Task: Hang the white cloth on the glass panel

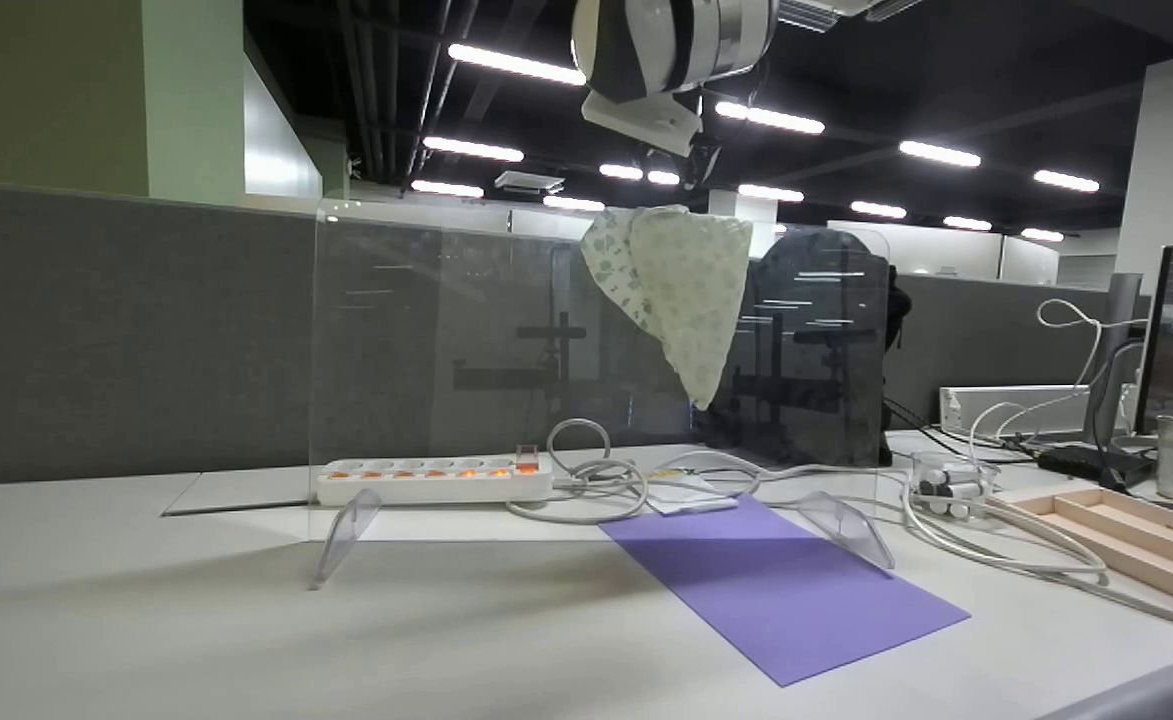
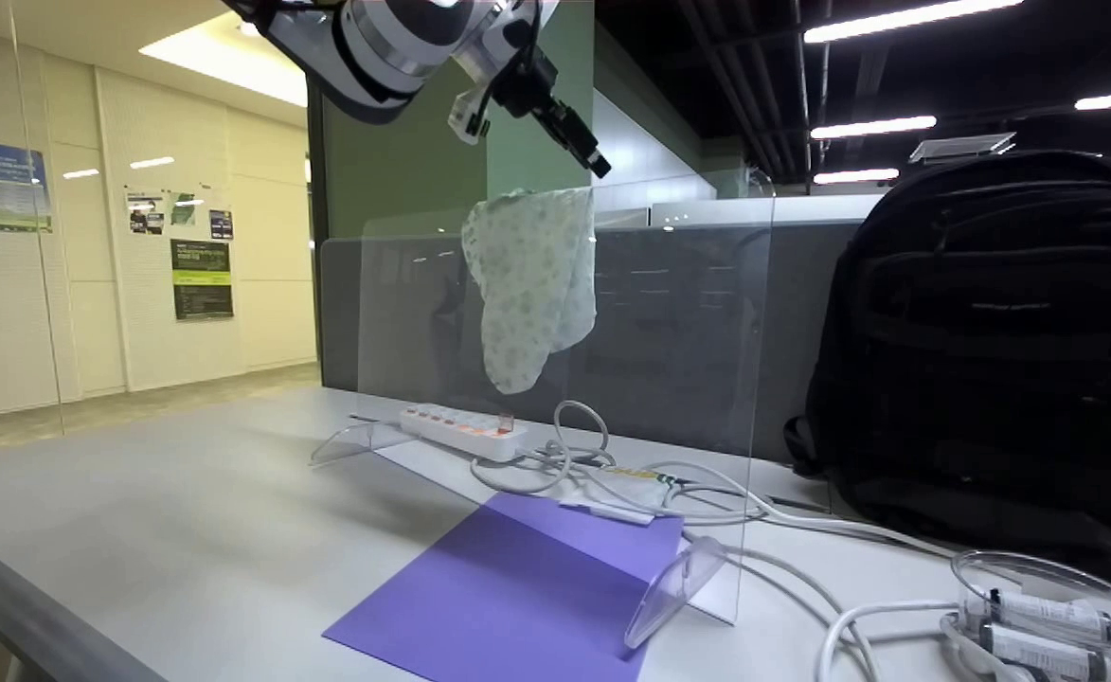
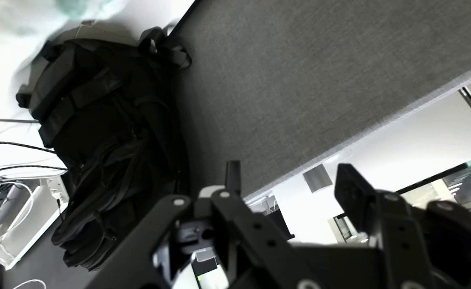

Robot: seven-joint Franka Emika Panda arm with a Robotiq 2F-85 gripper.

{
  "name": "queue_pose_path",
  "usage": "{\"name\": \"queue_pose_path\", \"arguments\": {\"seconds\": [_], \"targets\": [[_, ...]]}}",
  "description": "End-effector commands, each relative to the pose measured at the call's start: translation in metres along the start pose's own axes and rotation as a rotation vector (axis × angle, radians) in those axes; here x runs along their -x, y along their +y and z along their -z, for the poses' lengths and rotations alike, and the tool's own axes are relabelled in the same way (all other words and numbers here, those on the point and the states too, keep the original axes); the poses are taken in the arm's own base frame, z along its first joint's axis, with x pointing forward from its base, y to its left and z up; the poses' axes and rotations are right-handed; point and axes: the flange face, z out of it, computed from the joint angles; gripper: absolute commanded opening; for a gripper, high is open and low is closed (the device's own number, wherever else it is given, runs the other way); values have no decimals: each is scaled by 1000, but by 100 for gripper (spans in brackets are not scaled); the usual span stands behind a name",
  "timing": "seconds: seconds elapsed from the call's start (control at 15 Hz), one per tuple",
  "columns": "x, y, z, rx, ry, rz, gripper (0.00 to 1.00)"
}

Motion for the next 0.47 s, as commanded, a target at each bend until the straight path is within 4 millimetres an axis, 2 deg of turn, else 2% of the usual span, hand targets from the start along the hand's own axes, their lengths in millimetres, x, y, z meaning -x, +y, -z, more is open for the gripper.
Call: {"name": "queue_pose_path", "arguments": {"seconds": [0.0,0.07,0.4], "targets": [[-12,-14,10,-14,9,-6,95],[-14,-17,13,-29,18,-3,100],[-22,-22,37,-78,33,40,100]]}}
